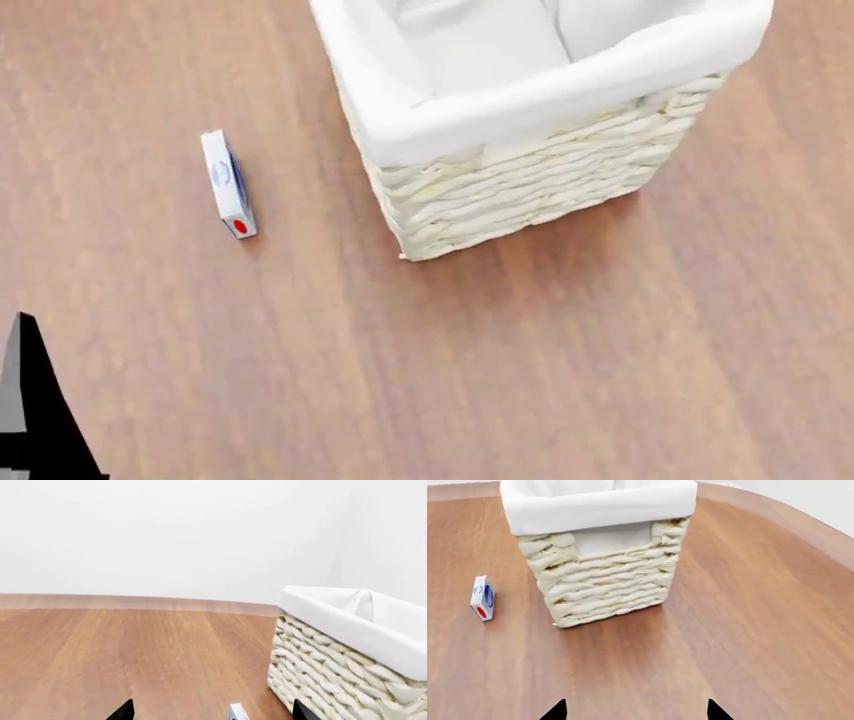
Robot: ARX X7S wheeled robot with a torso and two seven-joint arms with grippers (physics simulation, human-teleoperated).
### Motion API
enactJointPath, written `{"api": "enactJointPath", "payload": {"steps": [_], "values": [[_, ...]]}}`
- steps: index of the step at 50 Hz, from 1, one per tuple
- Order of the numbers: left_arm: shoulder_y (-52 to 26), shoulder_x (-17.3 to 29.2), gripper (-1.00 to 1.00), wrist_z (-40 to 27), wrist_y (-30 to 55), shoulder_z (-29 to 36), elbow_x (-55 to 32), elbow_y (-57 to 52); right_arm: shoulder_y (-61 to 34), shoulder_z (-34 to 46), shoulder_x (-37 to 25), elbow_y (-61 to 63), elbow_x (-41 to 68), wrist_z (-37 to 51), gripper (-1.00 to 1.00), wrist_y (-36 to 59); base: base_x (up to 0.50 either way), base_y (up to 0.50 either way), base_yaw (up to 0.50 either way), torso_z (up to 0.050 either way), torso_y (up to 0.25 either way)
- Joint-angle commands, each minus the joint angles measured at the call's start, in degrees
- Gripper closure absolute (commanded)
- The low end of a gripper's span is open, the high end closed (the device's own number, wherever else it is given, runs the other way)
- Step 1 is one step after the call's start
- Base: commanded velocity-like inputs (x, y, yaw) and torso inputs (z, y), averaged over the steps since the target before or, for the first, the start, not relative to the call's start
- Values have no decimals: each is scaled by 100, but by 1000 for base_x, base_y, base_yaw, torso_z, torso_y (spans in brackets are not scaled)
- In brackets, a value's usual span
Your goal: Pick up the alphabet soup and the cream cheese box, and put them in the basket.
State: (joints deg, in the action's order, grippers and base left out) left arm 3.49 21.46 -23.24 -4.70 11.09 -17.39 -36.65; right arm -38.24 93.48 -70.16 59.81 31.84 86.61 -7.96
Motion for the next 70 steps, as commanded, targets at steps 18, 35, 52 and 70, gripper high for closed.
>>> {"api": "enactJointPath", "payload": {"steps": [18, 35, 52, 70], "values": [[60, -2, -100, 55, -90, 137, -37, 229, 1342, -89, -265, 10, -154, 258, -100, -609, 0, 0, 0, 0, 0], [129, 32, -100, 43, -136, 158, -84, 154, 1499, 272, -349, -86, -294, 77, -100, -1058, 0, 0, 0, 0, 0], [134, 19, -100, -19, -192, 131, -91, 214, 1479, 70, -265, -600, 86, -154, -100, -1567, 0, 0, 0, 0, 0], [42, 44, -100, -95, -156, 63, -123, 277, 1054, -150, 4, -761, 828, -624, -100, -1398, 0, 0, 0, 0, 0]]}}
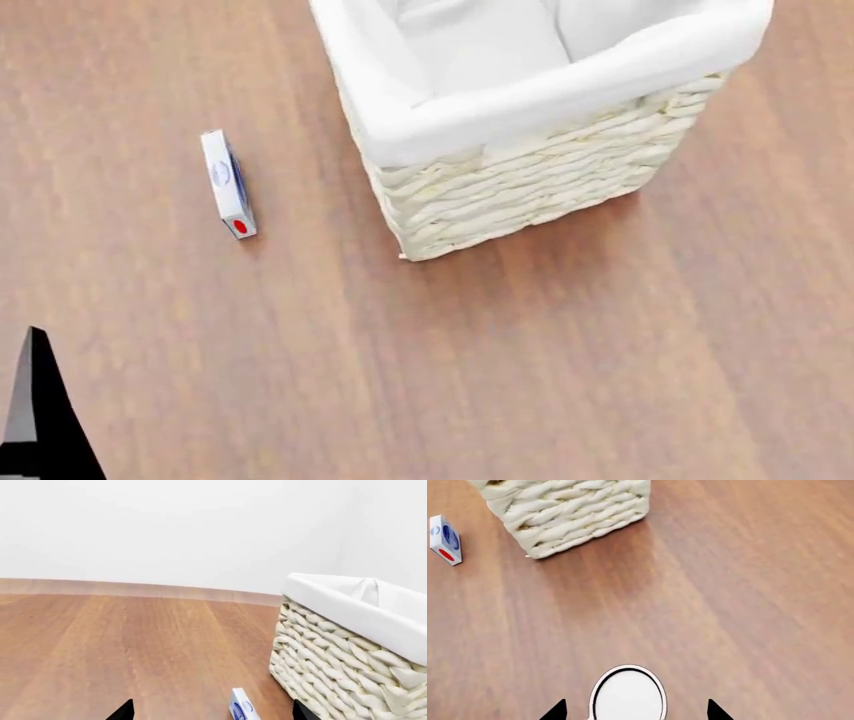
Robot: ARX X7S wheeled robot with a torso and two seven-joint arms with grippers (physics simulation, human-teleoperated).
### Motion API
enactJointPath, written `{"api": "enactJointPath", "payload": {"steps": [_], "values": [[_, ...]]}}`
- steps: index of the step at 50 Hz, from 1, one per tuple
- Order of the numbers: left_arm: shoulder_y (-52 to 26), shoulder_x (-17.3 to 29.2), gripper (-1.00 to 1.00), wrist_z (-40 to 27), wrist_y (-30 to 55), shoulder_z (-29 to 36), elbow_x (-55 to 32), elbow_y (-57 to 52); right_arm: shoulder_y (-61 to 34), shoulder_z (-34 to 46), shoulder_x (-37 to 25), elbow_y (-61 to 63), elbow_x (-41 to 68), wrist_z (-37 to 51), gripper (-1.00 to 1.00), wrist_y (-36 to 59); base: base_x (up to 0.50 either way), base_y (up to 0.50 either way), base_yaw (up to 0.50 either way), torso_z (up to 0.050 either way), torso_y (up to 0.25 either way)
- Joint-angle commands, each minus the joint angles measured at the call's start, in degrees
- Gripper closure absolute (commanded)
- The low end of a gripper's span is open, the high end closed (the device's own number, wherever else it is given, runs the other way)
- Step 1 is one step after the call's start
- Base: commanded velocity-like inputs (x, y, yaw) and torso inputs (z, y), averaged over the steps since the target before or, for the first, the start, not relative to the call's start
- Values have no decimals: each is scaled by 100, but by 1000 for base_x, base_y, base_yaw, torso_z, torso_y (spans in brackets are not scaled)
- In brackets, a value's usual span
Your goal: Pick up the alphabet soup and the cream cheese box, and put them in the basket.
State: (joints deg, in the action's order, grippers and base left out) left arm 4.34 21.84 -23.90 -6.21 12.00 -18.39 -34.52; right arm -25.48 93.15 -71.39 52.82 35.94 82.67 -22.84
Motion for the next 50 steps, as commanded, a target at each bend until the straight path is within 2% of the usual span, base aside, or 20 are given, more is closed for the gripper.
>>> {"api": "enactJointPath", "payload": {"steps": [1, 29, 50], "values": [[-46, 5, -100, -30, -7, -25, -14, 78, -157, -99, 175, -193, 358, -264, -100, 3, 0, 0, 0, 0, 0], [66, 78, -100, -231, -76, -253, -73, -66, -506, -254, 416, -594, 955, -761, -100, 245, 0, 0, 0, 0, 0], [66, 138, -100, -365, 30, -287, -13, -247, -424, -278, 655, -1255, 1198, -1196, -100, -13, 0, 0, 0, 0, 0]]}}
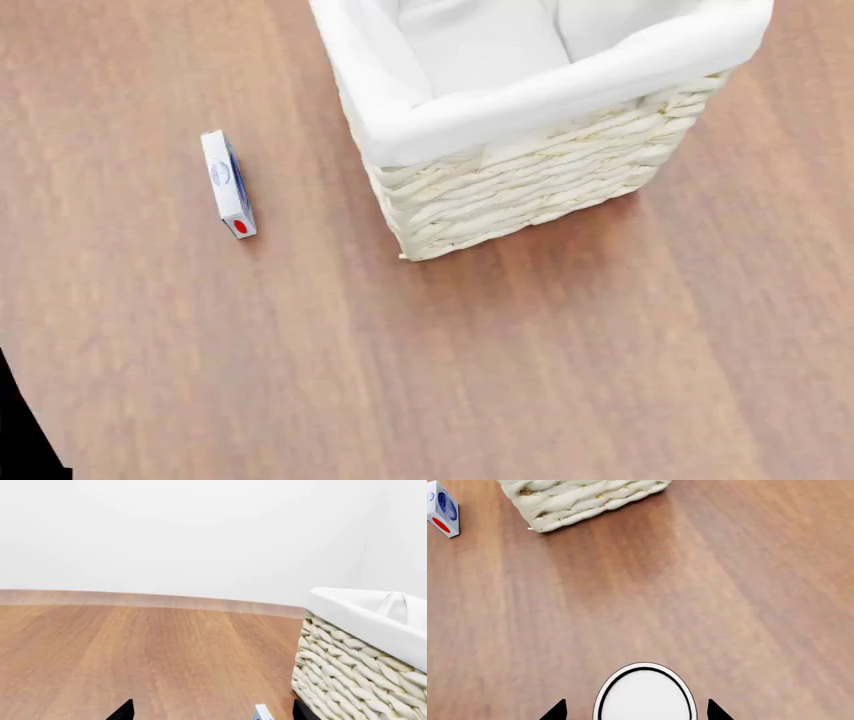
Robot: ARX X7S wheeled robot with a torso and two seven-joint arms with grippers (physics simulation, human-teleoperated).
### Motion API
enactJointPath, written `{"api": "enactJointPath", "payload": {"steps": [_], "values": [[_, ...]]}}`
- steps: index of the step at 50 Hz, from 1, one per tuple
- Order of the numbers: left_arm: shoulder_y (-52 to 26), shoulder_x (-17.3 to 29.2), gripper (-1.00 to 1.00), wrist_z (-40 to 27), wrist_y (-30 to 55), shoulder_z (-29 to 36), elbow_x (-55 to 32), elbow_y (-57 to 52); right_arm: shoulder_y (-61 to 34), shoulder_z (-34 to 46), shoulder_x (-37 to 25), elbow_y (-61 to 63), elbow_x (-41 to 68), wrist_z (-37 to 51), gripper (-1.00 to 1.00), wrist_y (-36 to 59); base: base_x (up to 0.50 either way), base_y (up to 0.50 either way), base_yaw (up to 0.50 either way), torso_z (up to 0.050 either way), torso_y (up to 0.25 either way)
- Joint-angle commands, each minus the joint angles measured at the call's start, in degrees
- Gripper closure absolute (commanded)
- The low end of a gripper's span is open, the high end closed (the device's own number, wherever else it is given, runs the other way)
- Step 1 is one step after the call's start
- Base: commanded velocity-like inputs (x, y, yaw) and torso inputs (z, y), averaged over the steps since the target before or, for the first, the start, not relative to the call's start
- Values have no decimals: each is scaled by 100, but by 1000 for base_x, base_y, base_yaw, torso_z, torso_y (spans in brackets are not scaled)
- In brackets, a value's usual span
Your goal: Pick up the alphabet soup and the cream cheese box, and put them in the basket.
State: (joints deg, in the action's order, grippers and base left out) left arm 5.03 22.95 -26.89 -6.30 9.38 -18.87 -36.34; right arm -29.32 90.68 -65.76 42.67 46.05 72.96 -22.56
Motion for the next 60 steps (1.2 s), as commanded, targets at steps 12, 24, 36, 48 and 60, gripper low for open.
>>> {"api": "enactJointPath", "payload": {"steps": [12, 24, 36, 48, 60], "values": [[-32, 44, -100, -134, 82, -53, 62, -76, -127, -77, 233, -602, 441, -540, -100, -47, 0, 0, 0, 0, 0], [-35, 51, -100, -147, 61, -54, 57, -36, -98, -69, 352, -842, 538, -708, -100, -46, 0, 0, 0, 0, 0], [-27, 62, -100, -183, 64, -51, 91, -32, -71, -63, 472, -1035, 616, -851, -100, -41, 0, 0, 0, 0, 0], [-12, 68, -100, -181, 37, -18, 101, -13, -16, -66, 484, -1085, 566, -814, 100, -29, 0, 0, 0, 0, 0], [-19, 68, -100, -177, 32, 27, 104, 7, -62, -114, 344, -903, 392, -625, 100, 95, 1, 0, 0, 0, -1]]}}
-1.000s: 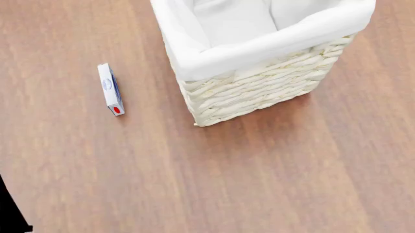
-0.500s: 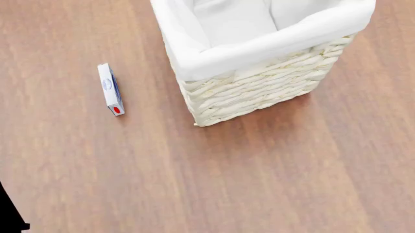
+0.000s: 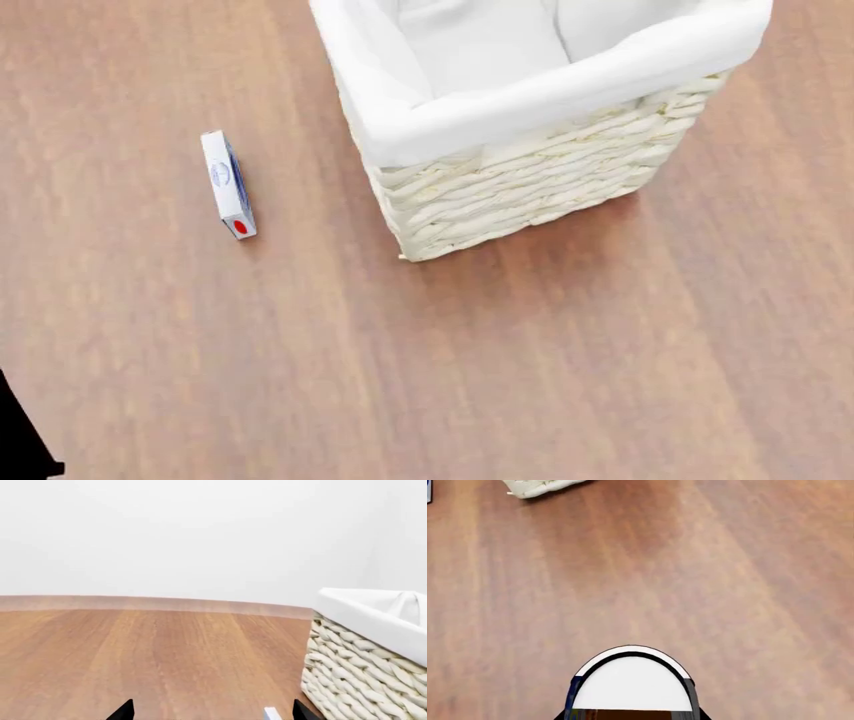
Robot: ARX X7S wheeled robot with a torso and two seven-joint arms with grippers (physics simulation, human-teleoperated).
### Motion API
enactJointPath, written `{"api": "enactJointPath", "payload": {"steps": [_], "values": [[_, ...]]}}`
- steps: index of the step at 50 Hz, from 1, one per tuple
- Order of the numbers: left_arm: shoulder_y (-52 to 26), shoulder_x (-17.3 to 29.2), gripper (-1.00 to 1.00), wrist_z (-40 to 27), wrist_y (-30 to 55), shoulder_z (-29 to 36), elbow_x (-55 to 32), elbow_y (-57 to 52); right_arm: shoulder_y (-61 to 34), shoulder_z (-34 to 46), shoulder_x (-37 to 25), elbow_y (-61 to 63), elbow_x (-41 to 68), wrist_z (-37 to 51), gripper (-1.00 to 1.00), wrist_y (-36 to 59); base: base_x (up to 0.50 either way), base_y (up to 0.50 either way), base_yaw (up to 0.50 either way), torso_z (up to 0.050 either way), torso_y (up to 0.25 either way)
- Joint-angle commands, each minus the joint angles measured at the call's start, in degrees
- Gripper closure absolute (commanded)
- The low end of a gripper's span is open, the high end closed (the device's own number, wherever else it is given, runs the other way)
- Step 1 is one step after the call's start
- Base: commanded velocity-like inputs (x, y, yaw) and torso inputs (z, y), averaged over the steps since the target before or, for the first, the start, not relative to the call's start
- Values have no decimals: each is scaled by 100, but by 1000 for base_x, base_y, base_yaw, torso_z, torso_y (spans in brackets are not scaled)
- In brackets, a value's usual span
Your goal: Pick up the alphabet soup and the cream cheese box, and put them in the basket.
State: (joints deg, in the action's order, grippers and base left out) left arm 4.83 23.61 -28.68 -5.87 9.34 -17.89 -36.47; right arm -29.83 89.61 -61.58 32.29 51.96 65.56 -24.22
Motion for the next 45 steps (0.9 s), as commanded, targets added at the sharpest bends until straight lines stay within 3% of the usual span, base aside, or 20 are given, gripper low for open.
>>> {"api": "enactJointPath", "payload": {"steps": [1, 7, 17, 21, 23, 25, 29, 32, 39, 45], "values": [[5, 7, -100, 1, -17, 25, 0, 24, -107, -38, -153, 291, -237, 202, 100, 387, 0, 0, 0, 0, 0], [-5, 7, -100, -3, -30, 24, -9, 55, -378, -150, -406, 730, -361, 406, 100, 708, 0, 0, 0, 0, 0], [-48, 12, -100, 21, -51, 48, -33, 116, -1425, -602, -1131, 2047, -451, 854, 100, 2070, 0, 0, 0, 0, 0], [-76, 24, -100, 12, -11, 64, -40, 60, -2160, -987, -1374, 2455, -176, 799, 100, 2787, 0, 0, 0, 0, 0], [-99, 26, -100, 14, 14, 85, -38, 51, -2882, -1356, -1487, 2742, 315, 676, 100, 3386, 0, 0, 0, 0, 0], [-120, 33, -100, 12, 47, 104, -41, 10, -4216, -1312, -1504, 2770, 869, 409, 100, 3880, 0, 0, 0, 0, 0], [-118, 32, -100, 33, 53, 161, -30, -1, -6287, -542, -1379, 2770, 1328, 333, 100, 4350, 0, 0, 0, 0, 0], [-153, 37, -100, 60, 73, 203, -45, -13, -7501, -625, -1228, 2756, 1742, 158, 100, 4821, 0, 0, 0, 0, 0], [-148, 48, -100, 76, 78, 243, -66, -51, -8208, -990, -605, 1975, 1375, -902, 100, 5004, 0, 0, 0, 0, 0], [-162, 57, -100, 89, 79, 264, -86, -41, -8408, -1461, 185, 3, 1334, -2513, 100, 4038, 0, 0, 0, 0, 0]]}}
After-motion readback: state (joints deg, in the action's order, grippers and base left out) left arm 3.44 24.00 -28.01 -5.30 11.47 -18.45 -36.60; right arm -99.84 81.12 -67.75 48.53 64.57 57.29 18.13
